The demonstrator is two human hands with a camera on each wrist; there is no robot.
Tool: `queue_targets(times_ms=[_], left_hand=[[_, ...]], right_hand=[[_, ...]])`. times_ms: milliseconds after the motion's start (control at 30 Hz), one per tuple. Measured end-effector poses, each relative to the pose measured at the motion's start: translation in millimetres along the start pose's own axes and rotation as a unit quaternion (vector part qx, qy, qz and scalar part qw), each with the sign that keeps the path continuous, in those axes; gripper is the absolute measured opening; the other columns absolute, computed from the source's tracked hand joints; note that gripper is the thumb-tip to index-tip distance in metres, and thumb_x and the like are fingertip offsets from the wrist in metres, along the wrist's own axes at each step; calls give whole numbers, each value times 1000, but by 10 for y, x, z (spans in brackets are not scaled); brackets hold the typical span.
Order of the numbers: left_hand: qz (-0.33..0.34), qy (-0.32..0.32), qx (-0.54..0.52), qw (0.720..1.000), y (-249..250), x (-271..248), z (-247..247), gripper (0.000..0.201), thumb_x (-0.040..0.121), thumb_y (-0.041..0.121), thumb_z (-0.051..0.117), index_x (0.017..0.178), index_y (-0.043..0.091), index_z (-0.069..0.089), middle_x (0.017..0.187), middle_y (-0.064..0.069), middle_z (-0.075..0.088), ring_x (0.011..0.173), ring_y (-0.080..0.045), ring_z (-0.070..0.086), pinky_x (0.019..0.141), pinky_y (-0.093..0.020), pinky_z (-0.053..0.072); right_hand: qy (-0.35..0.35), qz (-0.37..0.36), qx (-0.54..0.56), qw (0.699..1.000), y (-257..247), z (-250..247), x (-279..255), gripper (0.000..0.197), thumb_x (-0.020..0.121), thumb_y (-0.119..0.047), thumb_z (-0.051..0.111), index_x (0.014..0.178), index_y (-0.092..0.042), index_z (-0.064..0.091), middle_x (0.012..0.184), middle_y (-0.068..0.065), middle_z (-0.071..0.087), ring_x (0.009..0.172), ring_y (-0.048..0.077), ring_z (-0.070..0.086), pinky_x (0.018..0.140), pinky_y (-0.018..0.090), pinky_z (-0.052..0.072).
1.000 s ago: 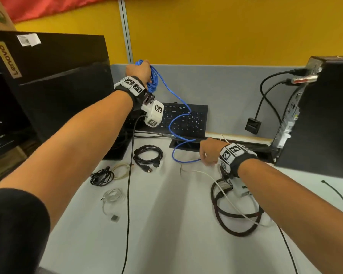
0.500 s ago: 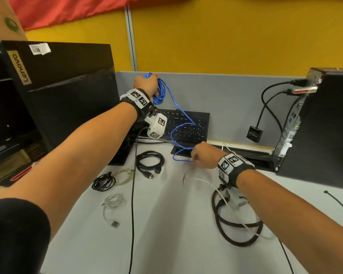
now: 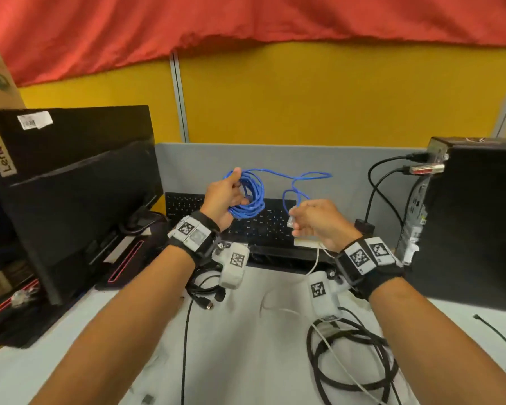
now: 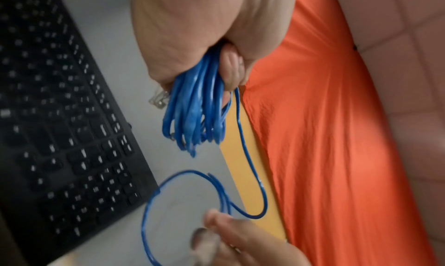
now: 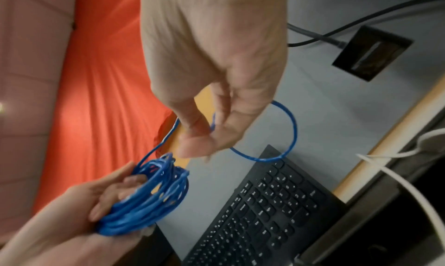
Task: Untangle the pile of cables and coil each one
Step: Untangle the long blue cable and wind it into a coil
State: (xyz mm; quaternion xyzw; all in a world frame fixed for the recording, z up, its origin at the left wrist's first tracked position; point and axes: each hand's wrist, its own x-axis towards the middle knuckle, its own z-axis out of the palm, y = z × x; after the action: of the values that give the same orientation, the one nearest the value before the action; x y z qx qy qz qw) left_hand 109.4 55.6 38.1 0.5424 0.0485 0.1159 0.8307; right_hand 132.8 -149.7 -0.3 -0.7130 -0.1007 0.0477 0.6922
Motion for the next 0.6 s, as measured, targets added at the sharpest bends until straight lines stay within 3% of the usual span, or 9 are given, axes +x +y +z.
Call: queue_targets(times_ms=[67,133,200,233,267,333,400,500,600], left_hand=[[-10,-18,-43,999,-170,-59,11,30,103,25,53,76,12,52,41,7,43,31,-7,43,40,-22,41],[-7,7,-70,997,-346,-56,-34,28,103,23,53,78,10,55,41,7,48,33,-7,48,39,-20,43],[53,75,-7,996,-489,24,-88,30,101,22,58,73,11,55,43,7,47,39,-11,47,43,-22,43],[101,106,66,987,-552,95,-115,34,100,23,61,68,13,54,46,5,47,44,-14,46,47,-26,43],[152,119,151,969,-594,153,-135,37,99,24,62,64,14,52,50,1,48,49,-16,46,51,-29,42],[197,56,254,945,-646,207,-140,39,99,27,61,62,16,55,53,-3,54,51,-17,50,55,-31,42],[141,-85,246,955,-689,203,-163,34,100,27,59,70,13,62,55,-8,61,46,-14,52,51,-26,43],[5,-272,189,944,-726,154,-199,33,99,31,57,83,3,62,64,-16,68,38,-12,45,47,-22,42],[-73,-304,96,945,-732,89,-185,37,93,37,58,70,9,53,60,-17,67,33,-9,36,51,-26,45]], right_hand=[[-6,19,-117,993,46,-5,20,20,94,0,61,74,-1,59,59,13,58,44,18,58,48,26,53],[-52,34,-269,961,117,-45,0,24,96,-3,56,72,-2,59,52,10,55,43,21,54,44,24,48],[-156,19,-454,877,148,-76,-63,29,100,-14,47,74,-7,56,56,9,52,54,26,55,49,26,45],[-217,9,-496,841,157,-90,-94,31,101,-20,46,73,-9,53,61,9,51,59,27,54,52,28,45],[-284,6,-485,827,164,-90,-130,32,100,-25,47,72,-11,52,66,9,49,61,27,52,52,29,45],[-407,5,-374,833,119,-80,-200,33,103,-24,49,72,-12,52,69,8,47,58,23,46,49,28,44],[-444,-22,-225,867,31,-62,-212,34,107,-23,46,75,-15,54,66,1,46,51,14,42,49,25,42],[-310,-120,-92,939,-89,-41,-68,34,109,-25,45,80,-11,56,64,1,46,52,16,41,53,29,45],[-139,-147,-103,974,-78,-73,111,33,108,-21,49,82,-3,60,57,3,43,49,19,37,50,33,38]])
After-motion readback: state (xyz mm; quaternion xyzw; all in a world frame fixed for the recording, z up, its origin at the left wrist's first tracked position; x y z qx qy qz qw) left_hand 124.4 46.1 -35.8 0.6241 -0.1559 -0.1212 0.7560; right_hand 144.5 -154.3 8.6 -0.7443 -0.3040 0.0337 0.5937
